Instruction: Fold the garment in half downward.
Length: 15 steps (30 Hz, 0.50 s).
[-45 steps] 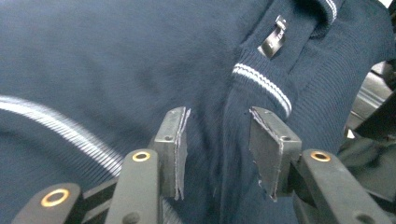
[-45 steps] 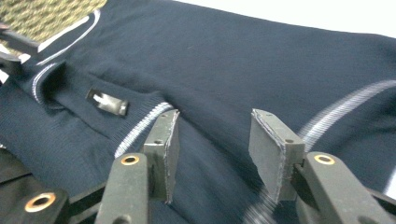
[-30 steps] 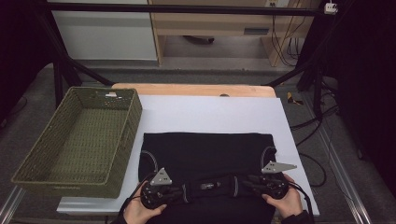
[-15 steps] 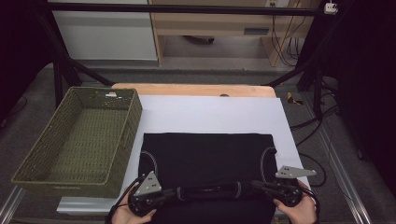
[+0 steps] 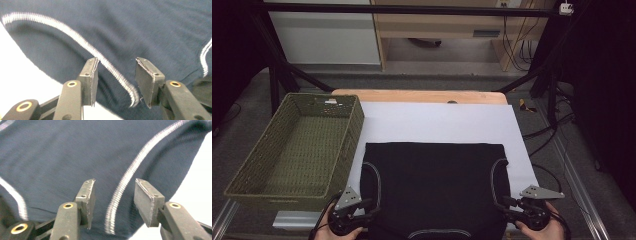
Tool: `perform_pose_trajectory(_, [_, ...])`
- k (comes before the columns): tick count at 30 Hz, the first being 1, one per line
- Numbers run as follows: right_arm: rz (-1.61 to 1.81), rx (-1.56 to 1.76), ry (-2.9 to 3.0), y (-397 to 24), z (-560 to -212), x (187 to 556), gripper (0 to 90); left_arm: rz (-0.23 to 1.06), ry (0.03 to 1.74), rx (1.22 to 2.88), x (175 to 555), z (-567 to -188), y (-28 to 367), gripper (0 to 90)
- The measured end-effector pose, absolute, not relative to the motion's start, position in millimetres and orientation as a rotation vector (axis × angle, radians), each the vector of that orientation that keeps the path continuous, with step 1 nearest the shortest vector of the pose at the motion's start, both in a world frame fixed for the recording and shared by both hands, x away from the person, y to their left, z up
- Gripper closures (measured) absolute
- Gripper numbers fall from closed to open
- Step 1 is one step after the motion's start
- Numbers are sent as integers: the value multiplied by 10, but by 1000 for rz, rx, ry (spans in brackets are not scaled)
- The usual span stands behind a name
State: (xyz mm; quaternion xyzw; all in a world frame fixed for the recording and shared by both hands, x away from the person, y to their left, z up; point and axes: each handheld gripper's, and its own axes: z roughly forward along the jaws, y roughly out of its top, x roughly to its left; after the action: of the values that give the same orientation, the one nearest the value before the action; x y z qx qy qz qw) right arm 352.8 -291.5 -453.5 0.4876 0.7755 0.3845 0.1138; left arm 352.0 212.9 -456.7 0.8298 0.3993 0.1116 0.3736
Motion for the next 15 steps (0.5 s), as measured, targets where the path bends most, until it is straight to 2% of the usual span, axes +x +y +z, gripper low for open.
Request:
perform_pose_trajectory(4, [1057,1453,2284,-2970,-4664,3543,493,272,1064,2135,3489,-4612,2088,570])
perform_pose_trajectory(10, [1086,1471,2292,-2965,-4739,3536,547,233,1105,2154,3484,-4671,2022,659])
perform_pose_trajectory(13, [1081,1472,2298,-2936,-4743,3535,640,233,1093,2169,3471,-4667,2003,740])
perform_pose_trajectory(15, [1086,1500,2302,-2936,-4737,3532,736,230,1086,2170,3468,-4660,2002,784])
